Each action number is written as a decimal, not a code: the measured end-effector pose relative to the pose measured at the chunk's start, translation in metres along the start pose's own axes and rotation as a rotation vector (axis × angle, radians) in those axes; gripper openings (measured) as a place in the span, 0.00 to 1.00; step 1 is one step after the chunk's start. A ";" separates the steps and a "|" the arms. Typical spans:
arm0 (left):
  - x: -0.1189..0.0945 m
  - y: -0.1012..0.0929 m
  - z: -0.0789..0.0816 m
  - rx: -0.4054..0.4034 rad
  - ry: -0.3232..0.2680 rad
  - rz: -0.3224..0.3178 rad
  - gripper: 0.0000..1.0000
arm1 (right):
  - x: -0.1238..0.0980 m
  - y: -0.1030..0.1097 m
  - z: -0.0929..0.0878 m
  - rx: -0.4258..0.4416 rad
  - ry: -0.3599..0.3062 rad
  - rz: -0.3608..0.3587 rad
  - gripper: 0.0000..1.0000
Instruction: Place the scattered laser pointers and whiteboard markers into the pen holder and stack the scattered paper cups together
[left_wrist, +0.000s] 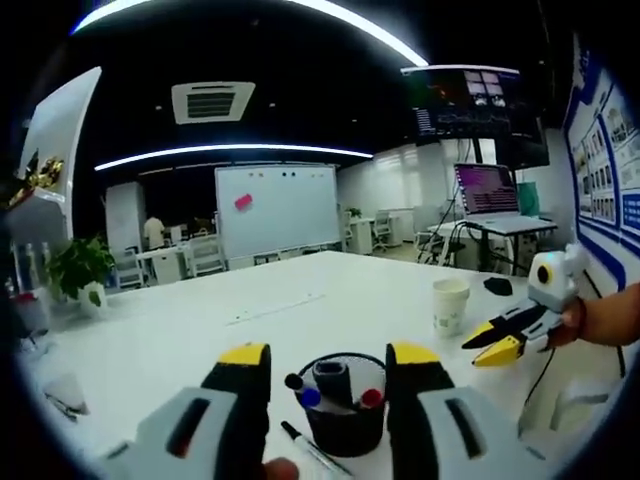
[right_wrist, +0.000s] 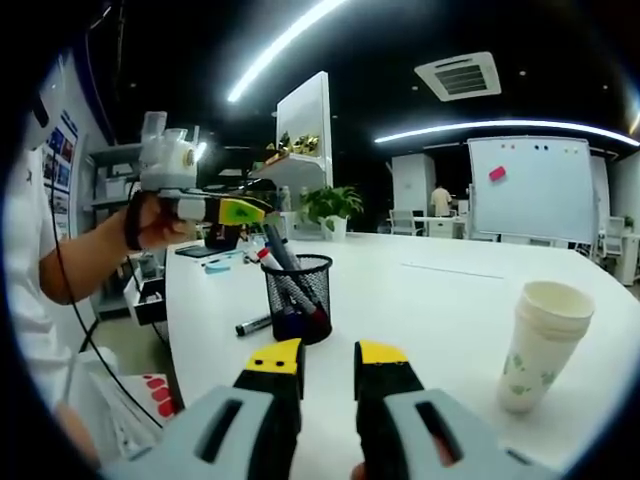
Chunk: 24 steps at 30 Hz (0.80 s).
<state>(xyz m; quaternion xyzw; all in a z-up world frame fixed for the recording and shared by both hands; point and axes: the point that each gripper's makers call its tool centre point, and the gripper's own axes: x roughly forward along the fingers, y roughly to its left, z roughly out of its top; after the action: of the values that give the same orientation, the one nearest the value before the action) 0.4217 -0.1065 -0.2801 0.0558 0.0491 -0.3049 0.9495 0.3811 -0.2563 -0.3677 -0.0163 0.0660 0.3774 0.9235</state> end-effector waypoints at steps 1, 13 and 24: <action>-0.003 0.000 0.002 -0.005 -0.010 0.010 0.47 | 0.000 0.000 0.000 0.000 -0.001 -0.001 0.19; -0.014 -0.001 0.004 -0.007 -0.030 0.046 0.47 | 0.001 0.002 -0.003 0.003 0.003 0.001 0.19; -0.027 0.003 0.004 -0.021 -0.054 0.090 0.47 | 0.002 0.002 -0.004 -0.008 0.009 0.003 0.19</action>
<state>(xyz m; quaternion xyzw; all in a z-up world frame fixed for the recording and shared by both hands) 0.4017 -0.0893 -0.2722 0.0396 0.0240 -0.2629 0.9637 0.3808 -0.2537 -0.3714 -0.0216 0.0687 0.3790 0.9226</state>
